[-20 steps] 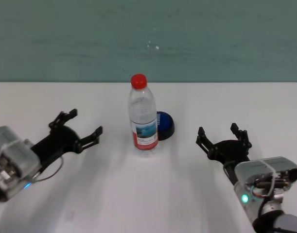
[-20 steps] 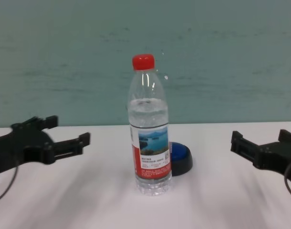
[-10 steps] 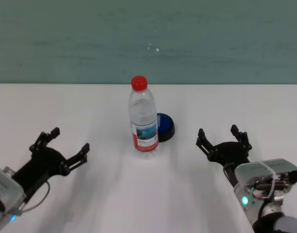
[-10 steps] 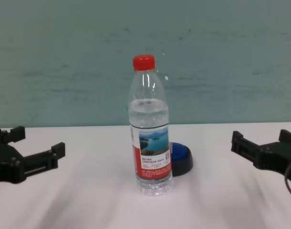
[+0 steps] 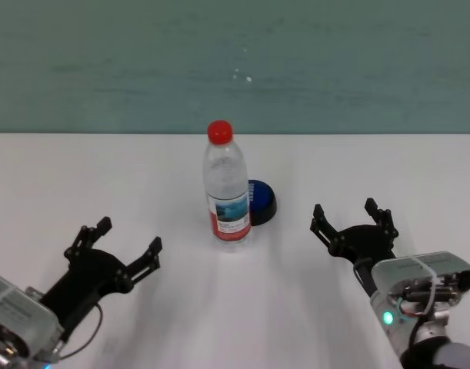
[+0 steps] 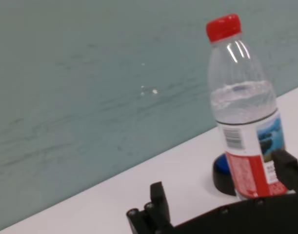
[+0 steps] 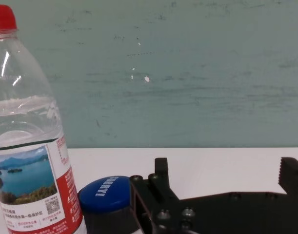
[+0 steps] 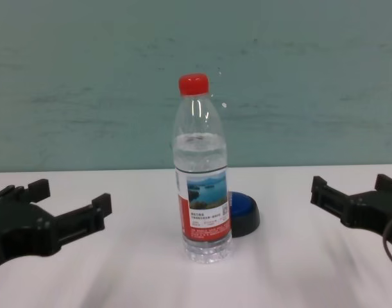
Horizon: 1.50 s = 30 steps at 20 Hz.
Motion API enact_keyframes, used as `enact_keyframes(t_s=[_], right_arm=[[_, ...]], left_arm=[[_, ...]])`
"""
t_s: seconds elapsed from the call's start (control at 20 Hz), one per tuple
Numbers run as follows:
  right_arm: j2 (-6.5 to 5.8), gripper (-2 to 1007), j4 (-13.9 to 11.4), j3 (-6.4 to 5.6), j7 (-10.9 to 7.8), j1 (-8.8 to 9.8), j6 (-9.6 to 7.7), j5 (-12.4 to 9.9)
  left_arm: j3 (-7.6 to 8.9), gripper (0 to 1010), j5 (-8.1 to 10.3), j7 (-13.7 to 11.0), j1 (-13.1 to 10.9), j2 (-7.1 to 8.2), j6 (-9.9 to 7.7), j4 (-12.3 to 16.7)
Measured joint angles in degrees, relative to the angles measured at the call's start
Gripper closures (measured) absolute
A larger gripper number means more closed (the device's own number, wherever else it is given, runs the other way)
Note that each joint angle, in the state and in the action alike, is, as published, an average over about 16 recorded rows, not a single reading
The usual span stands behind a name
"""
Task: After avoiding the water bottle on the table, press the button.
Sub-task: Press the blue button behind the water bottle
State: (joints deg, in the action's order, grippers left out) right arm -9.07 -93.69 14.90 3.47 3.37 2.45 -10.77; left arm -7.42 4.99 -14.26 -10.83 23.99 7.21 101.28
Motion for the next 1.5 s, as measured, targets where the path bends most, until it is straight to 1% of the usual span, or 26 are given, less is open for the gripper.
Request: enact_keyframes(t_s=[0.2, 0.4, 0.55, 0.7, 0.85, 1.1, 1.3, 1.5], right_arm=[[0.0, 2, 0.0, 0.0, 0.0, 0.0, 0.0, 0.0], [0.0, 2, 0.0, 0.0, 0.0, 0.0, 0.0, 0.0], [0.0, 2, 0.0, 0.0, 0.0, 0.0, 0.0, 0.0], [-0.01, 2, 0.0, 0.0, 0.0, 0.0, 0.0, 0.0], [-0.01, 2, 0.0, 0.0, 0.0, 0.0, 0.0, 0.0], [0.0, 2, 0.0, 0.0, 0.0, 0.0, 0.0, 0.0], [0.0, 2, 0.0, 0.0, 0.0, 0.0, 0.0, 0.0], [0.0, 2, 0.0, 0.0, 0.0, 0.0, 0.0, 0.0]], left_arm=[[-0.59, 10, -0.63, 1.32, -0.92, -2.55, -1.17, 1.25], [-1.6, 10, -1.64, 2.18, -0.97, -4.83, -1.91, 1.41], [-2.5, 10, -2.57, 2.49, -0.88, -6.15, -2.26, 1.19], [-3.43, 10, -3.67, 2.56, -0.93, -7.03, -2.53, 0.93], [-4.28, 10, -4.89, 2.44, -1.16, -7.38, -2.77, 0.74], [-5.05, 10, -6.46, 2.04, -2.02, -7.16, -2.56, 0.65], [-5.02, 10, -7.37, 2.02, -2.96, -6.77, -1.67, 0.65], [-4.58, 10, -7.8, 1.97, -3.53, -6.39, -0.21, 0.35]])
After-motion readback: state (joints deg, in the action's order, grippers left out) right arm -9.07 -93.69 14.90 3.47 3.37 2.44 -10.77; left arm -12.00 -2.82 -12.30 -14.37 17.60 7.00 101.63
